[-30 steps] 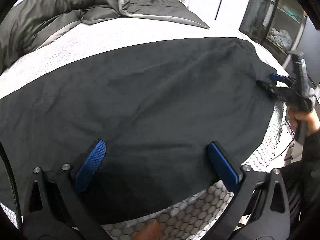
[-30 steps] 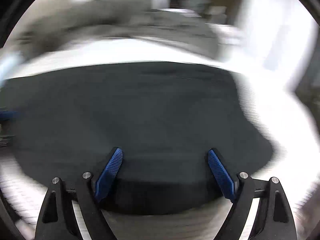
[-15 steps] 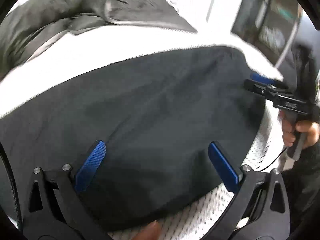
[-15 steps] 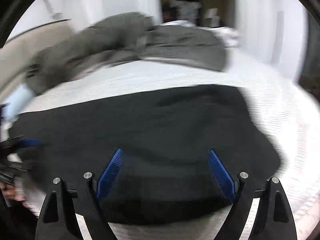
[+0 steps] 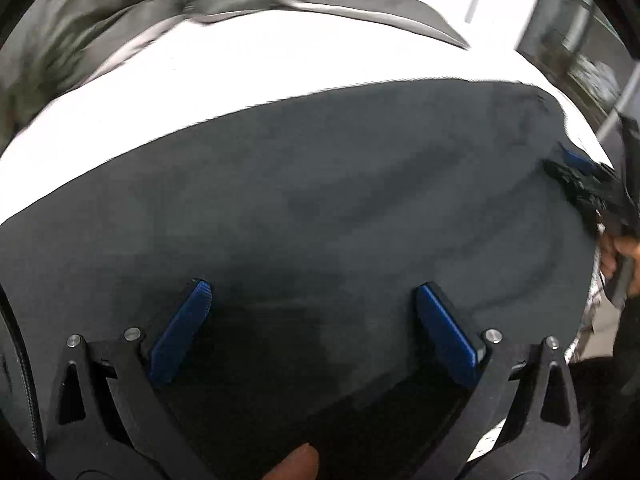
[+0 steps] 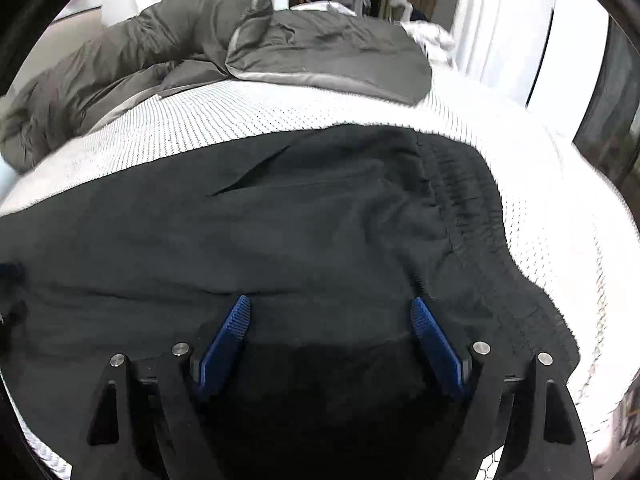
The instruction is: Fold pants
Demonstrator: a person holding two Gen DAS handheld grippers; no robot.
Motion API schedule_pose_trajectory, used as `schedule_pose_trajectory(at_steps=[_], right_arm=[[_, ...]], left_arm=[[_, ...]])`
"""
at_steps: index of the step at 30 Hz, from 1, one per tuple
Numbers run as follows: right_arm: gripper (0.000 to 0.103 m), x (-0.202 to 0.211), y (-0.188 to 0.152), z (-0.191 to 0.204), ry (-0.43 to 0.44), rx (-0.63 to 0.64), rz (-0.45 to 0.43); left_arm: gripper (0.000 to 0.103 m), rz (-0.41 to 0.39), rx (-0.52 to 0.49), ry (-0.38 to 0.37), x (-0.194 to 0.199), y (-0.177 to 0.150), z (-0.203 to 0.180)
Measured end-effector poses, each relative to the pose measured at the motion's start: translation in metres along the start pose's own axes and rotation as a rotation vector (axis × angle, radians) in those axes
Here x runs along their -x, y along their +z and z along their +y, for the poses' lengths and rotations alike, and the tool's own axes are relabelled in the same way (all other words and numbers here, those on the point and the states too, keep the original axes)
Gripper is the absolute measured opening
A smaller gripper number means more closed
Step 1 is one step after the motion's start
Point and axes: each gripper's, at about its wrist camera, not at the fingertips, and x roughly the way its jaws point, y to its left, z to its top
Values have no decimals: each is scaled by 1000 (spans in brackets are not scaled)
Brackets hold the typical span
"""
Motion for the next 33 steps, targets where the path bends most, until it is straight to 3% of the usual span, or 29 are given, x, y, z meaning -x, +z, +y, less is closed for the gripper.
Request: schedule_pose_trajectory(at_steps=[2, 5, 8, 12, 14, 17, 21, 22, 24, 26, 28, 30, 33], right_arm=[[84, 12, -2, 16, -15, 30, 0], [85, 31, -4, 32, 121, 0, -30], [87, 26, 20, 83, 249, 59, -36], [87, 1, 37, 144, 374, 140, 89], [87, -29, 47, 168, 317, 209, 146], [88, -27, 46, 169, 190, 280, 127], [90, -34, 50, 108, -136, 169, 104], [90, -36, 50, 90, -170, 118, 104], [90, -35, 48, 60, -92, -9, 120], [90, -27, 47, 54, -46, -39, 118], [90, -13, 51, 66, -24, -23, 94], [90, -5, 60, 76, 59, -13, 69], [90, 2, 69, 108, 179, 16, 35]], left_arm=[[102, -7, 33, -18, 8, 0, 9], [102, -24, 21, -38, 22, 5, 9], [102, -11, -49, -51, 17, 25, -5], [102, 76, -124, -51, -14, 37, -17], [102, 88, -118, -28, -24, 38, -10], [102, 86, -92, -48, -23, 41, 6], [102, 77, -62, 15, -22, 39, 27], [103, 73, -63, 31, -21, 39, 31], [103, 66, -47, 44, -21, 39, 42], [103, 68, -20, 41, -20, 40, 47], [102, 49, 1, 31, -12, 43, 44], [102, -2, -5, -5, 0, 50, 41], [102, 6, -7, 39, -8, 63, 38]])
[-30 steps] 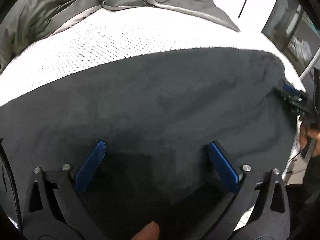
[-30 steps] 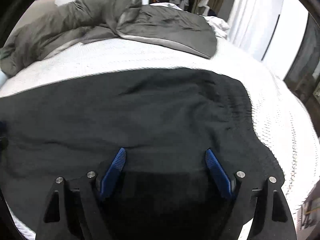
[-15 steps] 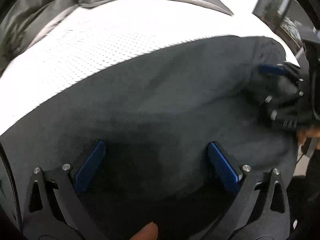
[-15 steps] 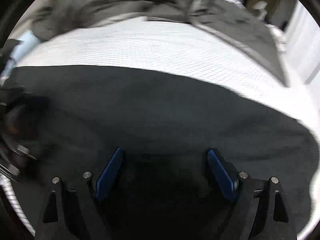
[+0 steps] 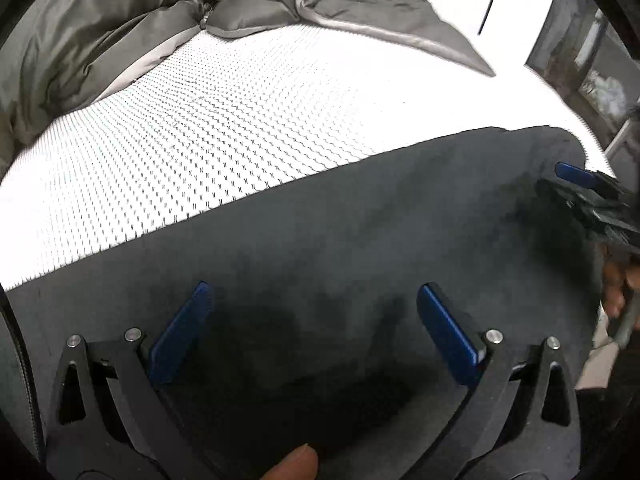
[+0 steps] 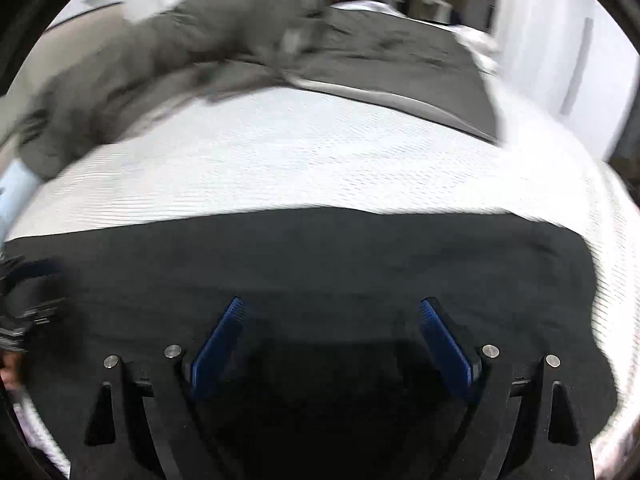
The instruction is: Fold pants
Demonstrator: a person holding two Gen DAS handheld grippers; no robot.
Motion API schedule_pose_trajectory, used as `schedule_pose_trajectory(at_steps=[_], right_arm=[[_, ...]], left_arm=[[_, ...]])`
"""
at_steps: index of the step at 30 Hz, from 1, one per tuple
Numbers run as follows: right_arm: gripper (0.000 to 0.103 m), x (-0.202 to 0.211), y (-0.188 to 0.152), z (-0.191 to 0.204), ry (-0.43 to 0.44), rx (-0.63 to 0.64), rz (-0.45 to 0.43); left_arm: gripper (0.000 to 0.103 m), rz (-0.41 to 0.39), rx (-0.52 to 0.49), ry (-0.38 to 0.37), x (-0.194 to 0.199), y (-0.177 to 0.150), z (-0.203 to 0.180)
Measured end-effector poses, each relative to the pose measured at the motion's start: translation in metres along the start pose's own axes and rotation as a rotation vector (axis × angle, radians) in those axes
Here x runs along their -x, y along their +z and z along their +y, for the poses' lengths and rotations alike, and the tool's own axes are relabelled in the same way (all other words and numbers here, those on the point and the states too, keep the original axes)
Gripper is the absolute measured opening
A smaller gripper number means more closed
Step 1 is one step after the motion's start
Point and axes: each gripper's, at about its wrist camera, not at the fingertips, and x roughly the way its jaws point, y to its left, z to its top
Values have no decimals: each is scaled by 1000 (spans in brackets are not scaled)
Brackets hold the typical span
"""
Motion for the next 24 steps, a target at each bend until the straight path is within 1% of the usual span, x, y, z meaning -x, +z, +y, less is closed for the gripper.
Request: schedule_pose_trajectory(at_steps=[1, 2, 3, 5, 6, 8, 9, 11, 12, 13, 14, 15, 16, 17, 18, 20, 21, 22, 24], right_arm=[[90, -15, 17, 14, 30, 8, 9], [90, -25, 24, 28, 55, 23, 21], [90, -35, 31, 45, 54, 42, 28], [90, -63, 46, 61, -15, 85, 37], [90, -78, 48, 68, -47, 125, 67], [90, -89, 45, 72, -88, 170, 113], [90, -93, 49, 70, -93, 163, 109], [90, -87, 51, 48, -185, 131, 98], [90, -88, 54, 32, -269, 113, 87], [91, -87, 54, 7, -376, 75, 84], [91, -88, 56, -14, -419, 30, 90], [91, -86, 52, -40, -428, -46, 95], [91, -82, 48, -65, -379, -128, 85], [91, -78, 44, -80, -298, -185, 76], [91, -74, 42, -83, -262, -196, 71], [91, -65, 42, -81, -250, -157, 60], [91, -58, 42, -83, -245, -133, 53], [91, -45, 39, -81, -223, -127, 39], [91, -12, 17, -77, -171, -151, 19]], left_arm=[[102, 15, 5, 34, -6, 3, 1], [102, 30, 16, 55, -12, 5, 4], [102, 48, 30, 58, -20, 8, 5], [103, 53, 63, 45, -29, 10, 7], [103, 50, 88, 32, -31, 9, 11], [103, 43, 106, 26, -32, 9, 16], [103, 38, 105, 25, -31, 9, 17], [103, 32, 104, 26, -30, 9, 16], [103, 30, 104, 29, -29, 9, 16], [103, 29, 100, 34, -29, 8, 15], [103, 28, 94, 39, -27, 6, 14], [103, 27, 89, 41, -27, 6, 12], [103, 26, 88, 42, -27, 6, 11], [103, 25, 87, 44, -27, 6, 11], [103, 24, 84, 48, -27, 6, 8], [102, 22, 88, 52, -22, 7, 6], [102, 20, 97, 42, -24, 11, 8], [102, 4, 115, 6, -19, 13, 7], [102, -42, 131, -76, 1, 7, 0]])
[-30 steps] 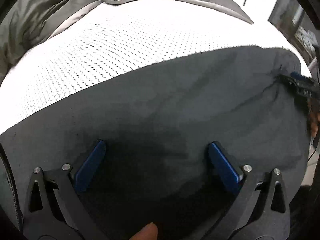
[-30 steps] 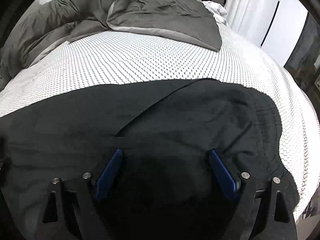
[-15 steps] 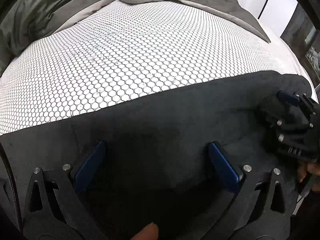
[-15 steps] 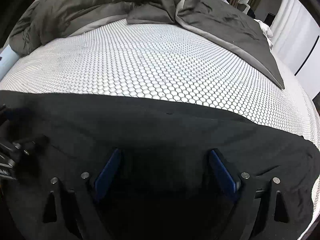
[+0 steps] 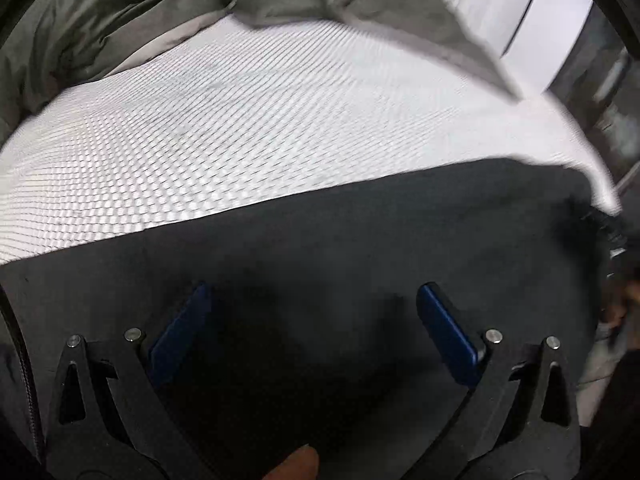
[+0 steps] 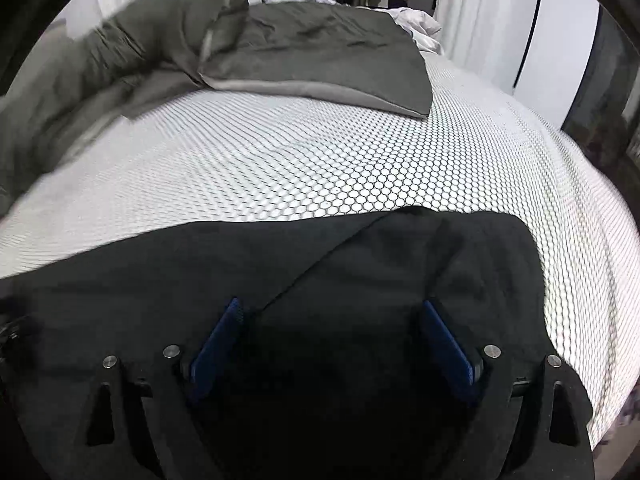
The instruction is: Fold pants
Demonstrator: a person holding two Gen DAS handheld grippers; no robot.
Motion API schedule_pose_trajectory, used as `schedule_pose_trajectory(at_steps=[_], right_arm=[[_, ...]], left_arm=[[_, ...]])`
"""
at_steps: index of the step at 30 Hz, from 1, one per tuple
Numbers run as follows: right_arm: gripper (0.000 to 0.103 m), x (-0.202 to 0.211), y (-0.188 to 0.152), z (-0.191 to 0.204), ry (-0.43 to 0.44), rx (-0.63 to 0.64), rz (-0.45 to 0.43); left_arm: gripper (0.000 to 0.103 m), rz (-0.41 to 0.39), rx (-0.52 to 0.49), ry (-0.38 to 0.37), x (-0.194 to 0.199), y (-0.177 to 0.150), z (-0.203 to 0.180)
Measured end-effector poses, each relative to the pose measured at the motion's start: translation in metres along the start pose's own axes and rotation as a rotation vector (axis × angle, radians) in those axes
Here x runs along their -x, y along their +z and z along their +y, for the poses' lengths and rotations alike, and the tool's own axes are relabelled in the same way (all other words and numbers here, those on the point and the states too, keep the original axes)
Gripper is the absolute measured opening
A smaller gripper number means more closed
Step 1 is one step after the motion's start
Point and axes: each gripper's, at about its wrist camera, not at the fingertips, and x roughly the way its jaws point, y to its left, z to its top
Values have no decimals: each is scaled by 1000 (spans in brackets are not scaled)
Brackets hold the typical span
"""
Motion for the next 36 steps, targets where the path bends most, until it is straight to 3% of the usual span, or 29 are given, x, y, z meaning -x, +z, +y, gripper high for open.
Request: schedule_pose_trajectory(at_steps=[2, 4, 6, 9, 13, 16, 19, 21, 23, 25, 26, 29, 31, 34, 36], right_arm=[[91, 10, 6, -9, 11, -16, -15], [91, 15, -3, -19, -5, -17, -10], [91, 15, -17, -20, -29, -7, 24], [91, -6, -29, -9, -87, 94, 42], [91, 8, -36, -20, -136, 87, 23], [91, 15, -38, -40, -255, 44, 24], [91, 34, -42, -45, -169, -7, 0], [91, 55, -49, -29, -80, 39, -51], [91, 59, -51, -4, -7, 116, -67], [91, 51, -55, 19, 65, 182, -52], [91, 43, -58, 29, 82, 215, -26], [91, 20, -69, 30, 51, 224, 38], [87, 27, -69, 10, 5, 186, 23], [81, 42, -72, -16, 85, 120, 6], [82, 51, -77, -22, 10, 115, -14]], left_arm=[[102, -29, -12, -65, 14, -8, -10], [102, -16, -48, -73, 13, -14, -27], [102, 51, -113, -56, -3, -20, -48], [103, 121, -199, 57, -27, -27, -67], [103, 120, -199, 71, -24, -27, -66], [103, 108, -168, 68, -23, -27, -59], [102, 69, -146, 11, -9, -26, -64], [102, 39, -145, -82, 3, -28, -77], [102, 33, -176, -122, 4, -31, -95], [102, 82, -238, -114, -9, -39, -111], [102, 105, -272, -67, -17, -44, -118], [102, 104, -303, -38, -19, -46, -123], [102, 106, -287, -33, -18, -45, -119], [102, 104, -247, -17, -26, -45, -94], [102, 101, -227, -15, -26, -42, -89]])
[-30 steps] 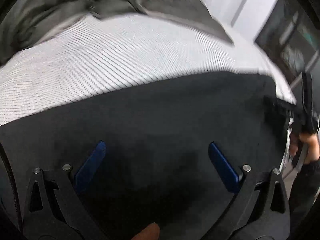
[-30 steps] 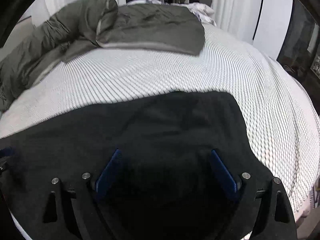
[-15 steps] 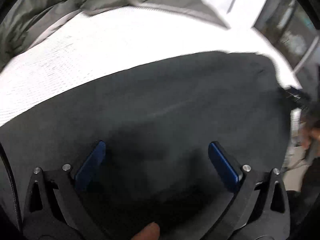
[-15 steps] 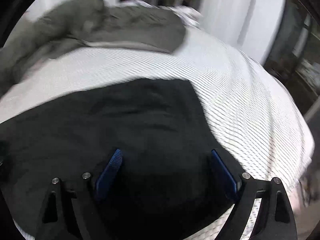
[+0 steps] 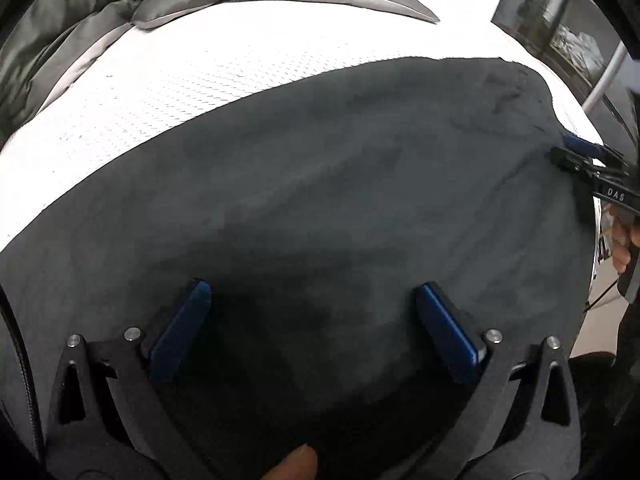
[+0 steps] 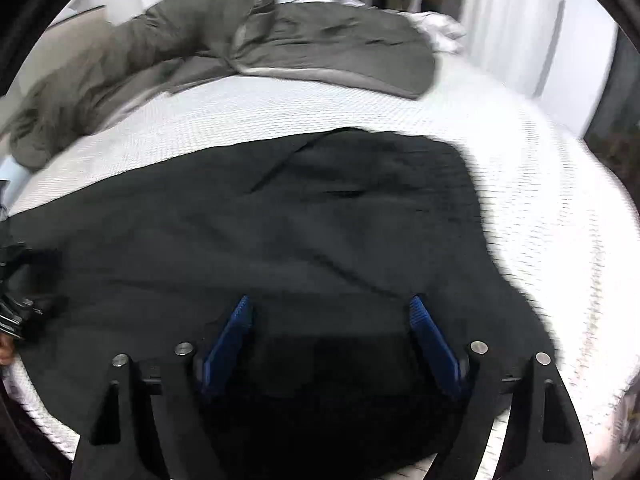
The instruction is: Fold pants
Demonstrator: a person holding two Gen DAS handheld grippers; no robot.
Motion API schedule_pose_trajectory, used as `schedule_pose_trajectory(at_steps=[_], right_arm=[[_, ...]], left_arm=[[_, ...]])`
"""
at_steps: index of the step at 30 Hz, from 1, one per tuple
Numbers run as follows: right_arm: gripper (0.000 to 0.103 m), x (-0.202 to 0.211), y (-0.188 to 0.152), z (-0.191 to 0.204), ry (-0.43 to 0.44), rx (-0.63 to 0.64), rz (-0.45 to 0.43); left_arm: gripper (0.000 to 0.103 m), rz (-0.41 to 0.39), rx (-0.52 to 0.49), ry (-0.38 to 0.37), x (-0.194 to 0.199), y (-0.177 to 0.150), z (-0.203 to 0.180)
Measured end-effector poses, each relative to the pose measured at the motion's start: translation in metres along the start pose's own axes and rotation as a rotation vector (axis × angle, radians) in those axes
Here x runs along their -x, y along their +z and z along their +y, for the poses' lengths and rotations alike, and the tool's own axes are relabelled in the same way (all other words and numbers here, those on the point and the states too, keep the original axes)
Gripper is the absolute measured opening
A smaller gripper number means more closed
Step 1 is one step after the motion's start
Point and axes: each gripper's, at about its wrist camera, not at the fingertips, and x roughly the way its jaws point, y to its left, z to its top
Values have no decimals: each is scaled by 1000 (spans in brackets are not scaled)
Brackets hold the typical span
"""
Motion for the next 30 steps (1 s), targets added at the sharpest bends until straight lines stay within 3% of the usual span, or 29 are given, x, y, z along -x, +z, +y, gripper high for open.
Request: schedule_pose_trajectory(at_steps=[1, 5, 9, 12, 15, 18, 20, 23, 25, 28, 30], right_arm=[[82, 5, -3, -2, -31, -3, -8], [82, 6, -9, -21, -12, -54, -21], [83, -5, -12, -38, -180, 11, 32], [83, 16, -10, -41, -147, -62, -14], [86, 31, -4, -5, -11, -42, -68], [86, 28, 0, 57, 133, 81, -72], [87, 24, -9, 97, 191, 200, -49], [88, 11, -32, 130, 161, 348, 0], [92, 12, -35, 121, 182, 330, 0], [98, 7, -32, 85, 159, 263, 27], [99, 6, -35, 58, 122, 209, 42]], left_arm=[[102, -5, 9, -3, 2, 0, 0], [102, -11, 6, -26, 1, -1, 7], [102, -8, -2, 6, 2, -6, 12], [102, -40, 55, -16, 14, -9, 19], [102, -86, 57, -83, 26, -15, 8], [102, -85, -7, -104, 25, -23, -10], [102, -65, -56, -64, 19, -31, -15], [102, -65, -98, -8, 23, -46, -6], [102, -69, -88, -7, 32, -57, 16], [103, -66, -90, 73, 49, -79, 61], [103, -58, 15, 134, 59, -92, 107]])
